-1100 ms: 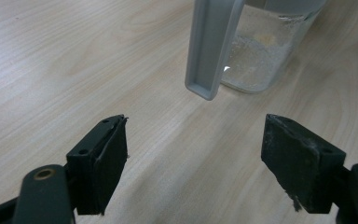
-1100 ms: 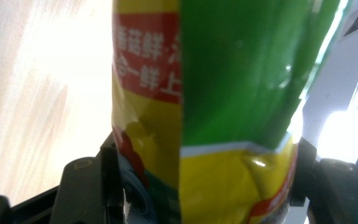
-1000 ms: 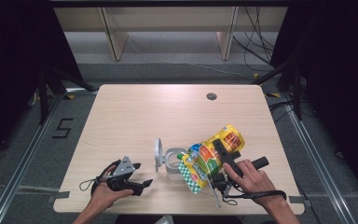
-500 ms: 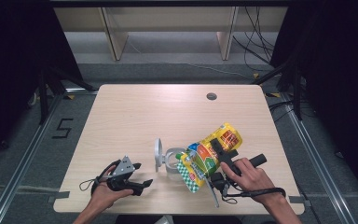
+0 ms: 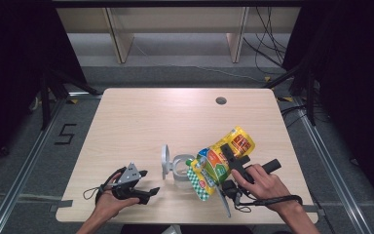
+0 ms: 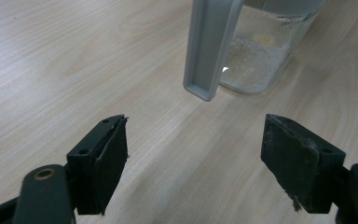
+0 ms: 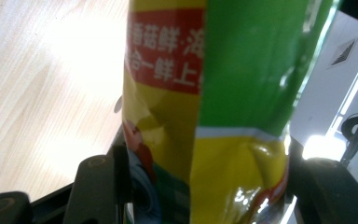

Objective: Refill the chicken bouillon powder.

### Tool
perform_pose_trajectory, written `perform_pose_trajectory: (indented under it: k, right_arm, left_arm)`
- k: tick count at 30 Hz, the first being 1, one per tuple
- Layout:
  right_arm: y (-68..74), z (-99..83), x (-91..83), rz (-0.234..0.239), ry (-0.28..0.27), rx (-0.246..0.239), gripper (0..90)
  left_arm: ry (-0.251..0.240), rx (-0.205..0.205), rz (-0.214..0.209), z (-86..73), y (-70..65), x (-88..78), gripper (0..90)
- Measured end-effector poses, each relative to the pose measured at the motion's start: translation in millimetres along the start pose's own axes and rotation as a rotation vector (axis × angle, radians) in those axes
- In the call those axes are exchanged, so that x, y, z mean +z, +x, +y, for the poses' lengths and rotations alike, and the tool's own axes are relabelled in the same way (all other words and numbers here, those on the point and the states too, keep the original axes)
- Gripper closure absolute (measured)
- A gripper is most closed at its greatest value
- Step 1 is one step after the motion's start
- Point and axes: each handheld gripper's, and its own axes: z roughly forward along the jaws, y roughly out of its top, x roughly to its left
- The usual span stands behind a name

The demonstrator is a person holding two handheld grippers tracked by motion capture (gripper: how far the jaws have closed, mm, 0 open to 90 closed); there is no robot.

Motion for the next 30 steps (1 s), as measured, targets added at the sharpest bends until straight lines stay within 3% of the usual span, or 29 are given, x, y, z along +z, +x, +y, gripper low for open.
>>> perform_pose_trajectory:
  k: [2, 3, 5, 7, 8, 11, 13, 14, 20, 23, 25, 28, 30]
  right_arm:
    - [-1.5, 0.9, 0.9, -0.004, -0.015, -0.023, 45.4]
    - [1.4, 0.9, -0.2, 0.004, 0.005, 0.013, 45.4]
    - [0.8, 1.2, -0.1, 0.001, 0.008, 0.006, 45.4]
    - [-0.8, 1.4, -0.1, -0.008, 0.004, -0.011, 45.5]
    - [-3.1, 1.0, 0.6, -0.017, -0.006, -0.057, 45.5]
    - [-4.3, 2.8, -0.7, -0.021, -0.002, -0.074, 45.6]
    - [-4.5, 2.2, 0.0, -0.02, -0.003, -0.05, 46.4]
    - [-7.3, 2.7, 0.7, -0.02, -0.007, -0.08, 47.1]
    - [-6.6, 2.2, 1.2, -0.012, -0.007, -0.084, 48.2]
    - [-4.8, 1.5, 1.1, -0.014, -0.009, -0.055, 48.4]
    - [-7.3, 2.1, 1.1, -0.018, -0.017, -0.091, 48.5]
    - [-7.7, 1.5, -0.1, -0.015, -0.016, -0.089, 48.5]
    - [-8.3, 1.0, -1.0, -0.018, -0.014, -0.098, 48.5]
  left_arm:
    - [-0.008, 0.021, 0.0, 0.4, 1.0, -0.3, 22.5]
    - [-0.008, 0.021, 0.001, 0.3, 1.1, -0.3, 22.5]
    - [-0.001, 0.025, 0.004, 0.3, 1.6, -0.7, 22.5]
    - [-0.003, 0.02, 0.006, 0.5, 1.2, -0.5, 22.5]
    - [-0.002, 0.027, 0.008, 0.6, 1.7, -0.6, 22.6]
    - [-0.005, 0.02, 0.012, 0.9, 1.2, -1.0, 23.1]
    - [-0.003, 0.022, 0.017, 0.8, 1.1, -1.5, 23.0]
    - [-0.004, 0.022, 0.018, 0.8, 1.1, -1.5, 23.0]
    - [-0.005, 0.019, 0.012, 0.9, 1.1, -0.9, 23.0]
    - [-0.002, 0.024, 0.016, 0.9, 1.3, -0.9, 23.0]
    - [-0.01, 0.024, 0.015, 0.6, 1.4, -0.3, 23.0]
    - [-0.006, 0.017, 0.012, 1.0, 1.0, -1.1, 23.0]
    - [-0.022, -0.001, -0.011, 0.8, 1.3, -0.5, 23.0]
